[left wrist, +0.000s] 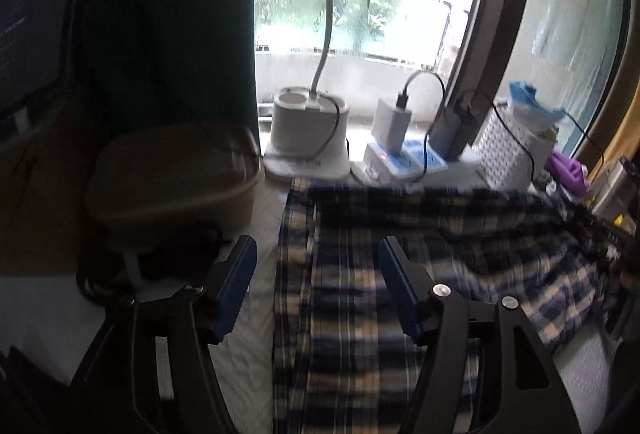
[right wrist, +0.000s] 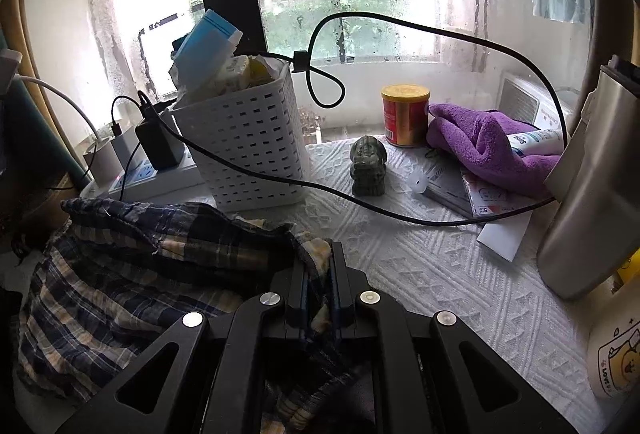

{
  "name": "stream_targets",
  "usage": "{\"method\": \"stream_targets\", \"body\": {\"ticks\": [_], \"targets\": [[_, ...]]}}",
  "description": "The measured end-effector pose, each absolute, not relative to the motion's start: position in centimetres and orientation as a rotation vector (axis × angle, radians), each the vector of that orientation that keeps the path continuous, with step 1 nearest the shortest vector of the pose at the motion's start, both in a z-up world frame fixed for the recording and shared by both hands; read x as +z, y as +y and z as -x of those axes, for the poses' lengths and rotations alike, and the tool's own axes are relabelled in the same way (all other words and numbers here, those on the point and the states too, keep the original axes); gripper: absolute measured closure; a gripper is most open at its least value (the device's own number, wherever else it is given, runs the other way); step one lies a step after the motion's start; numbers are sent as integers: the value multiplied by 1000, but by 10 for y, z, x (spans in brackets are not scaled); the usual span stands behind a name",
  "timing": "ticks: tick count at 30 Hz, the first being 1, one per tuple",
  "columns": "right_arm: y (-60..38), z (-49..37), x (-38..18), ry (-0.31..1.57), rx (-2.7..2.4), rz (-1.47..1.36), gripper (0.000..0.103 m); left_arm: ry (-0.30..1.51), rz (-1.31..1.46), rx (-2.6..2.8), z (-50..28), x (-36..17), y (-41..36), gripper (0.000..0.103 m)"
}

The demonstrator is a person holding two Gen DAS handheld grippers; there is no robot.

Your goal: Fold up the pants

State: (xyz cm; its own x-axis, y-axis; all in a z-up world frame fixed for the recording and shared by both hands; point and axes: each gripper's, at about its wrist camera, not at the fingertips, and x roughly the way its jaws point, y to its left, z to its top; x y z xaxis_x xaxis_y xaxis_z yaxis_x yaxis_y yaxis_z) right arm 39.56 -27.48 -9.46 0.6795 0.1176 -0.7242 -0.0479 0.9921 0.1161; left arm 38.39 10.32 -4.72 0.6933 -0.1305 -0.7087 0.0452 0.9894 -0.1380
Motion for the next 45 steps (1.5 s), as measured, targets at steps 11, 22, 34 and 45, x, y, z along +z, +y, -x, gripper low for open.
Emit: {"method": "stream_targets", "body": {"ticks": [11, 22, 34, 45], "targets": [[-299, -360, -70, 783, 21, -126, 9, 904, 163, -102, -332, -75, 100, 37], [-328, -314, -102, 900, -40, -240, 9, 970, 209, -53, -315, -105, 106, 37], [-312, -314, -122, 953, -29, -273, 27, 952, 166, -98, -312, -109, 93, 27], [-296, -320, -123, 961, 39, -218, 76, 920, 111, -93, -301, -97, 84, 99]]}}
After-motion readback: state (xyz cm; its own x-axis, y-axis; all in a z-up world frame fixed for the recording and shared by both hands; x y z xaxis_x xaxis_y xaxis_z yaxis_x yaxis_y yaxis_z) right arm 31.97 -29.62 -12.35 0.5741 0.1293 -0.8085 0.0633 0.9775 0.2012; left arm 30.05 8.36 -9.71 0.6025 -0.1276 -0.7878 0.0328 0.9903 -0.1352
